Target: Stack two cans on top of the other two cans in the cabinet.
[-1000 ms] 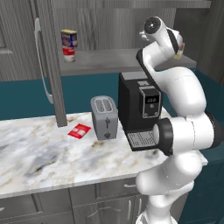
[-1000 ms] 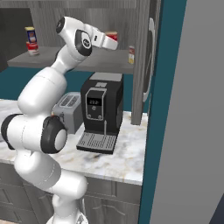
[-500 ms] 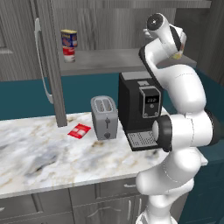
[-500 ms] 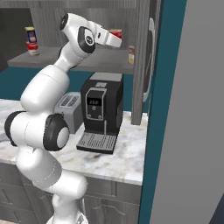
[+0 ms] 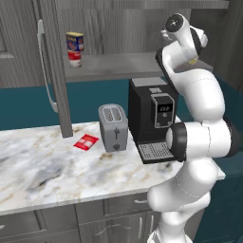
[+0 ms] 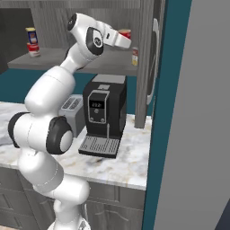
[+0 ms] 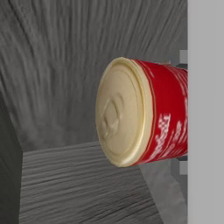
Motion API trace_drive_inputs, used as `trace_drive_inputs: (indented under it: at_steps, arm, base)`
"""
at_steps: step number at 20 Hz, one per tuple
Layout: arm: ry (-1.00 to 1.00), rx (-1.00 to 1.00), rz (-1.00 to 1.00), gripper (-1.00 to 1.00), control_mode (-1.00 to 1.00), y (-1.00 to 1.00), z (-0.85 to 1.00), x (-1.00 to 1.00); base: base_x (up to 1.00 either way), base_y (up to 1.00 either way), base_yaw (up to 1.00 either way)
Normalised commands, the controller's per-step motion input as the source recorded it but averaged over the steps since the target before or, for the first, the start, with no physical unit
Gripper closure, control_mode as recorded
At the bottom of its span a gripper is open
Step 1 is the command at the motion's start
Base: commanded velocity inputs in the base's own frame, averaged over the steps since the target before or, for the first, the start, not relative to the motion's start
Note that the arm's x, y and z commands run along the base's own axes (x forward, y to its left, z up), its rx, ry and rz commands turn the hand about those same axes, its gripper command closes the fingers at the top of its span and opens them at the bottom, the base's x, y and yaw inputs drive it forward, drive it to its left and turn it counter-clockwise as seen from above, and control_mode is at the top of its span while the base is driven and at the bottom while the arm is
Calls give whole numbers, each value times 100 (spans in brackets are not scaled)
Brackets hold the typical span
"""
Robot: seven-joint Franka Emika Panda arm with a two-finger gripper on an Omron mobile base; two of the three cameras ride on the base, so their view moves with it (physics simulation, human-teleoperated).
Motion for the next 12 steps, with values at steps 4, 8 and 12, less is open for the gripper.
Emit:
trace_drive_inputs:
  at_steps: [4, 8, 12]
  arm:
    - [0, 0, 0, 100, -100, -9, 2, 7]
    - [0, 0, 0, 100, -100, -5, 5, 1]
    - [0, 0, 0, 100, -100, -4, 8, 0]
  base:
    - [0, 0, 0]
    - [0, 0, 0]
    - [0, 0, 0]
